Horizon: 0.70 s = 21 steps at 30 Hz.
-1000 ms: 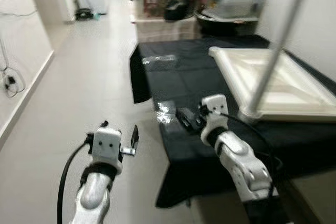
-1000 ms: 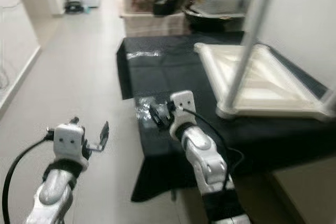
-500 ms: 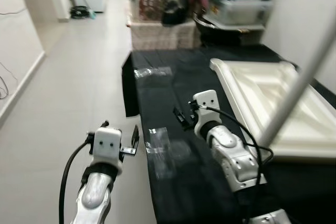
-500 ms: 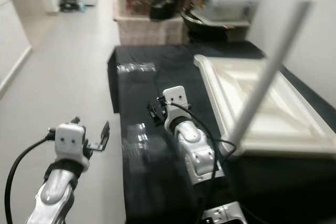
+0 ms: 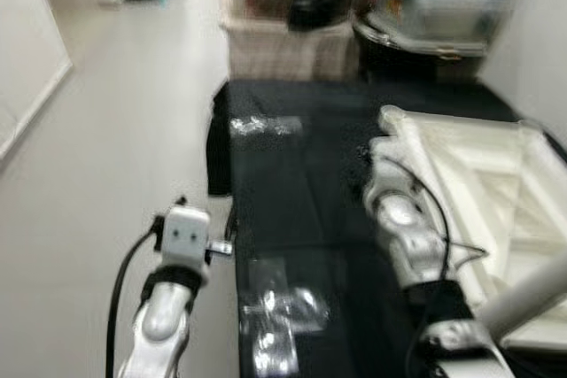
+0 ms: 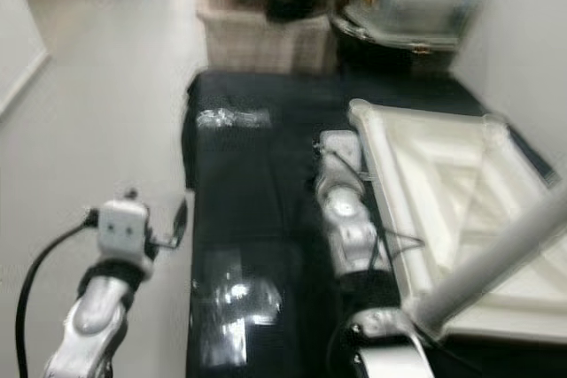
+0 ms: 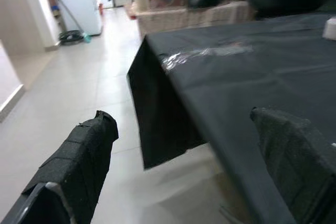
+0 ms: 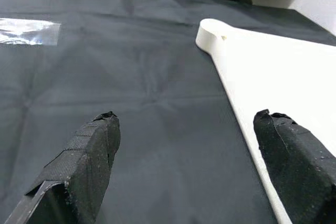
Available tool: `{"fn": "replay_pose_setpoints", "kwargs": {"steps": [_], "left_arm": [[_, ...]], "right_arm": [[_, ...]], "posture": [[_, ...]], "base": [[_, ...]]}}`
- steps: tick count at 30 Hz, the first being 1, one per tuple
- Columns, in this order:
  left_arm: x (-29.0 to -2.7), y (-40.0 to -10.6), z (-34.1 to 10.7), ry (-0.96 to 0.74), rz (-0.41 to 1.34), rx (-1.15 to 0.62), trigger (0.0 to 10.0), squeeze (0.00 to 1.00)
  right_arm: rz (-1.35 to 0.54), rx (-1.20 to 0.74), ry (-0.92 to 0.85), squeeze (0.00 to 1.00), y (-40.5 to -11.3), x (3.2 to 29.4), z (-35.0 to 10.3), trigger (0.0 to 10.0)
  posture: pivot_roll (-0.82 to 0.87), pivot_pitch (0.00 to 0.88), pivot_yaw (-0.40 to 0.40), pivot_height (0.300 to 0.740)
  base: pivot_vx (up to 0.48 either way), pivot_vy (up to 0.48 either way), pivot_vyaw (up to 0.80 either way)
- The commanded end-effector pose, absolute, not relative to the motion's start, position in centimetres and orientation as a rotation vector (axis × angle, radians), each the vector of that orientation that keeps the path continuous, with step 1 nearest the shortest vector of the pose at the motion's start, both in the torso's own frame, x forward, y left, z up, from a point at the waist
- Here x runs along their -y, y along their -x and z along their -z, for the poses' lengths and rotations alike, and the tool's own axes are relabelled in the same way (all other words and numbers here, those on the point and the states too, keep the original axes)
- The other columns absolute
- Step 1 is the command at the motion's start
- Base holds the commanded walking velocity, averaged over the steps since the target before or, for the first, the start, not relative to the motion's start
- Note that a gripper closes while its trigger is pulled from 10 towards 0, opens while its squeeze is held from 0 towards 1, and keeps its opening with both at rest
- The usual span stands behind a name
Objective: Building children table
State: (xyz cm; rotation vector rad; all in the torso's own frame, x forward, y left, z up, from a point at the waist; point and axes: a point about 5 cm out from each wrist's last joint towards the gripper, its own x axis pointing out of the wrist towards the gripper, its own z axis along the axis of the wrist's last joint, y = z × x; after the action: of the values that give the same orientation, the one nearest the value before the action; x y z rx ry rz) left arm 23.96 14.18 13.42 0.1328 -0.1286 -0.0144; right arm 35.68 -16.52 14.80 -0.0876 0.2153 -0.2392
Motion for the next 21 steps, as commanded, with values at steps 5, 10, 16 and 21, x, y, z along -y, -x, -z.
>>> {"fn": "replay_pose_setpoints", "kwargs": {"steps": [5,10,16,21], "left_arm": [[-14.2,-23.7,-12.8,-0.138,0.018,0.107,10.0,0.0],[-14.1,-23.7,-12.6,-0.139,0.022,0.098,10.0,0.0],[-13.9,-23.8,-12.6,-0.148,0.037,0.096,10.0,0.0],[-13.8,-23.9,-12.7,-0.152,0.056,0.108,10.0,0.0]], "right_arm": [[0.282,-0.252,0.055,0.0,-35.0,17.4,-14.1,10.0],[0.346,-0.276,0.041,0.0,-34.8,18.7,-13.5,10.0],[0.354,-0.278,0.004,0.0,-35.0,18.6,-13.5,10.0],[0.317,-0.276,-0.018,0.0,-35.0,17.5,-13.5,10.0]], "posture": [[0.02,0.0,-0.112,0.74],[0.02,0.0,-0.109,0.74],[0.02,0.0,-0.108,0.74],[0.02,0.0,-0.108,0.74]], "base": [[0.0,0.0,0.0],[0.0,0.0,0.0],[0.0,0.0,0.0],[0.0,-0.288,0.0]]}}
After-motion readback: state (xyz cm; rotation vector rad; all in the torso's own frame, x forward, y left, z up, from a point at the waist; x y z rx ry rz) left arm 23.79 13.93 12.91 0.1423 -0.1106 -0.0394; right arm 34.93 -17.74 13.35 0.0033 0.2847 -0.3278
